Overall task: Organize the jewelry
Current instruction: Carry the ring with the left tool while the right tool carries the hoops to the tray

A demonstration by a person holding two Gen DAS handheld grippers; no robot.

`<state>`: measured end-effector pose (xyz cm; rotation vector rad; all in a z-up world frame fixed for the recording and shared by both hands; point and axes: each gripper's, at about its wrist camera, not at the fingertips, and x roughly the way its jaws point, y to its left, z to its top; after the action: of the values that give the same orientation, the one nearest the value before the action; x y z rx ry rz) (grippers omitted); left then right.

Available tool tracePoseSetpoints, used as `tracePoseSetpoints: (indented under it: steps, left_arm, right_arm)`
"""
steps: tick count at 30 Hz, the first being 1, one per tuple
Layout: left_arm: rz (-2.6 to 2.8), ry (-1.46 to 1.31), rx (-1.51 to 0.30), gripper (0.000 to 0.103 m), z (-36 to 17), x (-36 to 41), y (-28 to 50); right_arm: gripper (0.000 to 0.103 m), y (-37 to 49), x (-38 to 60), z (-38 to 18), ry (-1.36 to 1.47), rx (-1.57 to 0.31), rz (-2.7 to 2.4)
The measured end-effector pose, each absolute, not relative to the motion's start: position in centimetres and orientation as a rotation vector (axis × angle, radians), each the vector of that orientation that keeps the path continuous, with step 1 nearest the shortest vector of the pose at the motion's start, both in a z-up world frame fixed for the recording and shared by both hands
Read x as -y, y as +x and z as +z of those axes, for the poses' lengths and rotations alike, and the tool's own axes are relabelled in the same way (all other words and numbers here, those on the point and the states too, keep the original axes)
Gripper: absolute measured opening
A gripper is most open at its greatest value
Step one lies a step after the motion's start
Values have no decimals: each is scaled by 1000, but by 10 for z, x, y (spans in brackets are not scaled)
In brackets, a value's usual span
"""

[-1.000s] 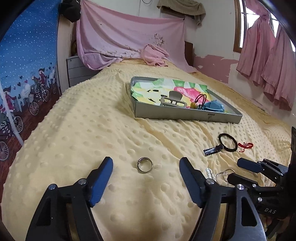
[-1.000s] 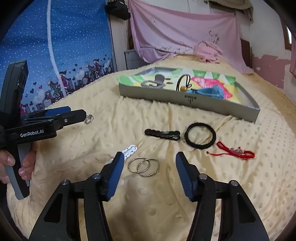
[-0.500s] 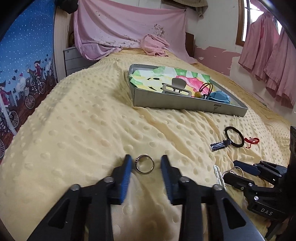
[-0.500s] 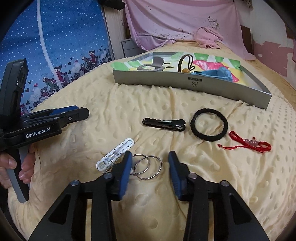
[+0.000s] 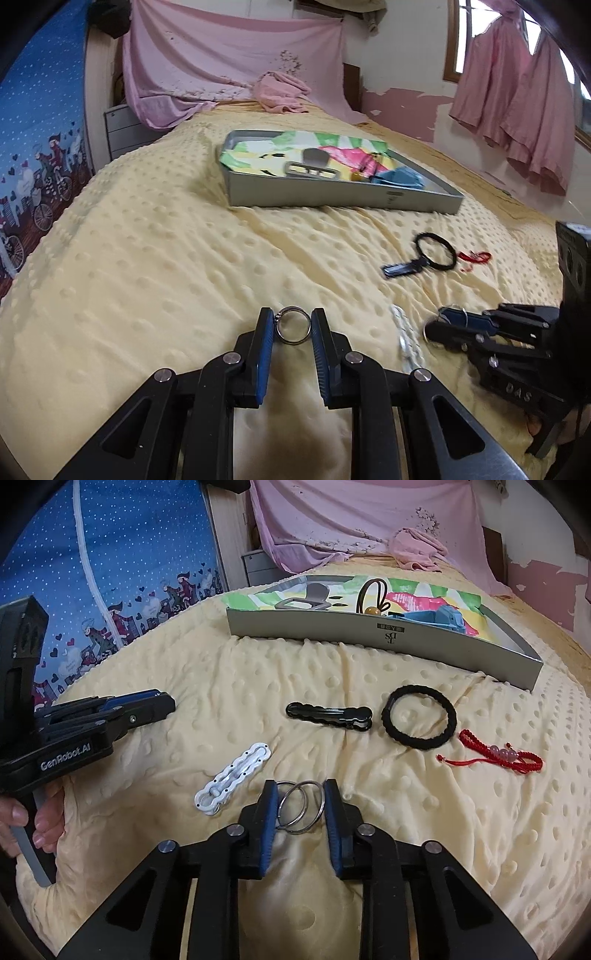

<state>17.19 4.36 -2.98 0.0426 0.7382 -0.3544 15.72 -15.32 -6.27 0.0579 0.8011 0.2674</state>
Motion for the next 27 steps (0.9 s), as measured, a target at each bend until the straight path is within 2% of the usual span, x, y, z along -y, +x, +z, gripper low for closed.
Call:
tracePoseSetpoints:
  steps: [2, 4, 16, 27]
  left_arm:
    - [-370, 56, -740, 20, -30, -39, 167]
    - [-387, 64, -741, 20, -31, -34, 161]
    - [-465, 57, -699, 20, -20, 1, 134]
    - [-401, -82, -539, 20, 21, 43, 176]
  right_arm:
    - [9, 153, 155, -61, 67, -796, 268]
    - [7, 150, 159, -60, 80, -791, 270]
    - [7, 121, 193, -37, 176, -640, 267]
    - [7, 146, 243, -3, 190, -516, 228]
